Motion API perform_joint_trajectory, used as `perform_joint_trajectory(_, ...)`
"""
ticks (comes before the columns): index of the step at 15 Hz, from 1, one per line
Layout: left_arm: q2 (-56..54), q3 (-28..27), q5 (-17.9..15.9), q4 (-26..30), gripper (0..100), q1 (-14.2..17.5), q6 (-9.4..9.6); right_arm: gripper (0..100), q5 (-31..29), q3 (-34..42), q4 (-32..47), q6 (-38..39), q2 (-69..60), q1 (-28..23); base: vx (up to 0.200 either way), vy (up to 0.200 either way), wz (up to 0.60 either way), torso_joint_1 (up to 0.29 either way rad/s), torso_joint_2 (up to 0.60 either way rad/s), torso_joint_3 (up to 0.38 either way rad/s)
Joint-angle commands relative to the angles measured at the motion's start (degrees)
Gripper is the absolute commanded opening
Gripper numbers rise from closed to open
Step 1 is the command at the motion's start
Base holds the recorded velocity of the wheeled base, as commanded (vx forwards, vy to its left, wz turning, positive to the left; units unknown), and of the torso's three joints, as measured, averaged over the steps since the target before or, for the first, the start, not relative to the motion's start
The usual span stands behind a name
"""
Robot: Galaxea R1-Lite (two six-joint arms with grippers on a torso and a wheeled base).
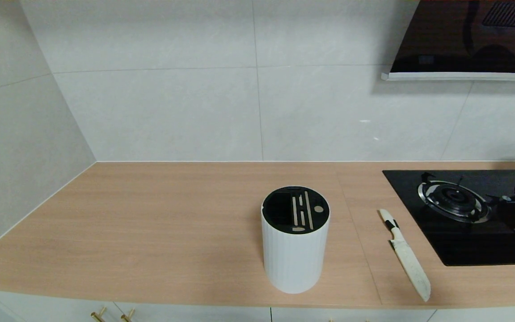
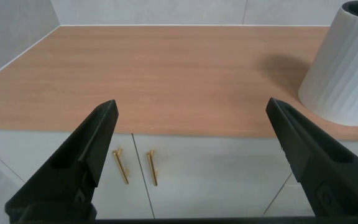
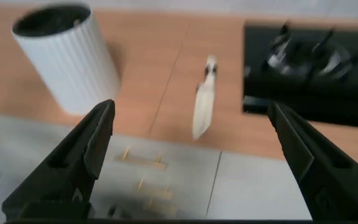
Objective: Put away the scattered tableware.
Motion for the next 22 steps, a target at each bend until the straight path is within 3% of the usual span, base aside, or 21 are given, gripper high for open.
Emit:
perform_joint_trajectory(1, 0.0, 0.0, 0.11, 0.0, 100, 0.01, -0.11, 100, 0.52, -7.87, -1.14, -0.09, 24.3, 3.19, 0.0, 0.0, 0.0, 0.0, 0.0, 0.0)
perform_joint_trajectory(5, 0.0, 0.0, 0.02, 0.0, 100, 0.01, -0.11, 100, -0.19, -8.75, -15.38, -0.18, 45.21, 3.9, 0.0, 0.0, 0.0, 0.0, 0.0, 0.0)
perform_joint_trajectory(8, 0.0, 0.0, 0.02, 0.0, 100, 0.01, -0.11, 100, -4.05, -8.83, -23.91, -0.97, 55.06, 4.86, 0.0, 0.0, 0.0, 0.0, 0.0, 0.0)
perform_joint_trajectory(9, 0.0, 0.0, 0.02, 0.0, 100, 0.01, -0.11, 100, -7.48, -8.83, -30.59, -1.76, 62.09, 5.92, 0.0, 0.0, 0.0, 0.0, 0.0, 0.0)
perform_joint_trajectory(12, 0.0, 0.0, 0.11, 0.0, 100, 0.01, -0.11, 100, -9.15, -10.06, -40.08, -1.93, 72.99, 6.36, 0.0, 0.0, 0.0, 0.0, 0.0, 0.0)
perform_joint_trajectory(18, 0.0, 0.0, 0.02, 0.0, 100, 0.01, -0.11, 100, -12.67, -13.76, -51.51, -1.85, 88.98, 6.45, 0.0, 0.0, 0.0, 0.0, 0.0, 0.0)
perform_joint_trajectory(22, 0.0, 0.0, 0.02, 0.0, 100, 0.01, -0.11, 100, -13.72, -15.43, -53.44, -1.58, 92.94, 5.74, 0.0, 0.0, 0.0, 0.0, 0.0, 0.0)
